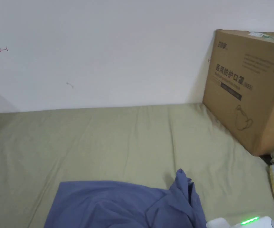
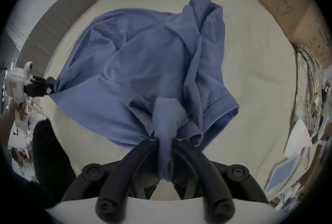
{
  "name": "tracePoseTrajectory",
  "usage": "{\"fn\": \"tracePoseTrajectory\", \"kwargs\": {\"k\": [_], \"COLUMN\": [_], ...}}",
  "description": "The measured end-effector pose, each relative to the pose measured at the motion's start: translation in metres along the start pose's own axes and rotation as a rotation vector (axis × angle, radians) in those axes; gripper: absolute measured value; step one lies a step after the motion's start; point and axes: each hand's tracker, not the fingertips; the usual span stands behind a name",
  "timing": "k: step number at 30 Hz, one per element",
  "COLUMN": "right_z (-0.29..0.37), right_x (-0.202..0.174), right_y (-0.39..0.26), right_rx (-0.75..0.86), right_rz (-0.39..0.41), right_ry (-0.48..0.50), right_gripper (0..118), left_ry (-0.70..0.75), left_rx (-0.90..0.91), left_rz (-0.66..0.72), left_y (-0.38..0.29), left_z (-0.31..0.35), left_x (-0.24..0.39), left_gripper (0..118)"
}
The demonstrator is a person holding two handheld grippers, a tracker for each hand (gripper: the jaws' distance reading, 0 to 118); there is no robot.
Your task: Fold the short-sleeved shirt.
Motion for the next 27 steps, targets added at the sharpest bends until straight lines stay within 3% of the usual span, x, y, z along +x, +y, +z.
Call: {"fn": "tracePoseTrajectory", "kwargs": {"k": [3,6,9,10,11,13,14,15,20,24,25,26,27], "right_z": [0.012,0.017,0.019,0.021,0.024,0.031,0.043,0.054,0.103,0.122,0.125,0.127,0.126], "right_x": [-0.007,-0.009,-0.010,-0.011,-0.012,-0.012,-0.013,-0.013,-0.026,-0.028,-0.027,-0.027,-0.025], "right_y": [-0.026,-0.045,-0.054,-0.055,-0.056,-0.057,-0.058,-0.057,-0.044,-0.029,-0.026,-0.023,-0.019], "right_rx": [-0.057,-0.081,-0.026,-0.017,-0.007,0.003,0.058,0.089,0.386,0.486,0.510,0.533,0.540], "right_rz": [0.000,-0.059,-0.079,-0.081,-0.093,-0.138,-0.157,-0.183,-0.171,-0.220,-0.242,-0.260,-0.275], "right_ry": [0.004,0.027,0.035,0.030,0.031,0.088,0.139,0.133,-0.009,-0.040,-0.032,-0.024,-0.009], "right_gripper": [10,12,17,24,51,110,116,110,111,107,95,62,25], "left_ry": [0.010,0.010,0.004,0.011,0.015,-0.035,-0.040,-0.055,-0.029,0.061,0.050,0.021,-0.013], "left_rx": [-0.004,-0.014,0.014,0.032,0.048,0.094,0.102,0.138,0.397,0.518,0.523,0.544,0.568], "left_rz": [-0.064,-0.081,-0.089,-0.084,-0.082,-0.023,-0.025,-0.019,0.014,0.067,0.068,0.072,0.073], "left_y": [-0.025,-0.040,-0.048,-0.048,-0.048,-0.048,-0.049,-0.047,-0.042,-0.034,-0.031,-0.028,-0.022], "left_z": [0.016,0.021,0.020,0.021,0.023,0.030,0.036,0.044,0.085,0.096,0.097,0.099,0.099], "left_x": [0.013,0.021,0.025,0.025,0.026,0.026,0.026,0.027,0.043,0.052,0.052,0.052,0.052], "left_gripper": [7,8,11,15,35,93,117,118,118,115,107,75,33]}}
